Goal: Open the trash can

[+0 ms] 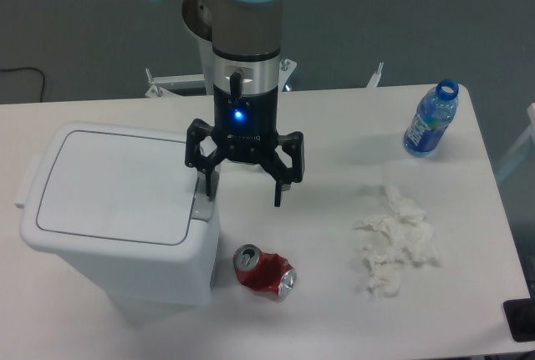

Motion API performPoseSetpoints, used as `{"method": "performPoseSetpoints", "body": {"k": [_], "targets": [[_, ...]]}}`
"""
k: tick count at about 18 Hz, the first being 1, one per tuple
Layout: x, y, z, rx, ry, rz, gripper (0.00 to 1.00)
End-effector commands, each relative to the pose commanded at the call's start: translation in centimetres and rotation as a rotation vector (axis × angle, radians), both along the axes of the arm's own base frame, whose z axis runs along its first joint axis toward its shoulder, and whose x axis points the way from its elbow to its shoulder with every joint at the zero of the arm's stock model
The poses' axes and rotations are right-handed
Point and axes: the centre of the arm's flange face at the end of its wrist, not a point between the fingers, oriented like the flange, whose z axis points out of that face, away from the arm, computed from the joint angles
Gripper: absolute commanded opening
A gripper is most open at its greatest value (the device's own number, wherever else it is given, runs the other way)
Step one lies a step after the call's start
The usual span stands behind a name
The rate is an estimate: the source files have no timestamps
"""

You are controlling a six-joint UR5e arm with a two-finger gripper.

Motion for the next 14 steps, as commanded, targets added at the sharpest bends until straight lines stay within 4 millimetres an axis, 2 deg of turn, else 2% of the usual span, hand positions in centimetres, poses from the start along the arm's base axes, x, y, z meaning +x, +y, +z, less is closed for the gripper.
{"method": "performPoseSetpoints", "body": {"k": [14], "targets": [[-0.06,0.06,0.34,0.011,0.013,-0.001,1.00]]}}
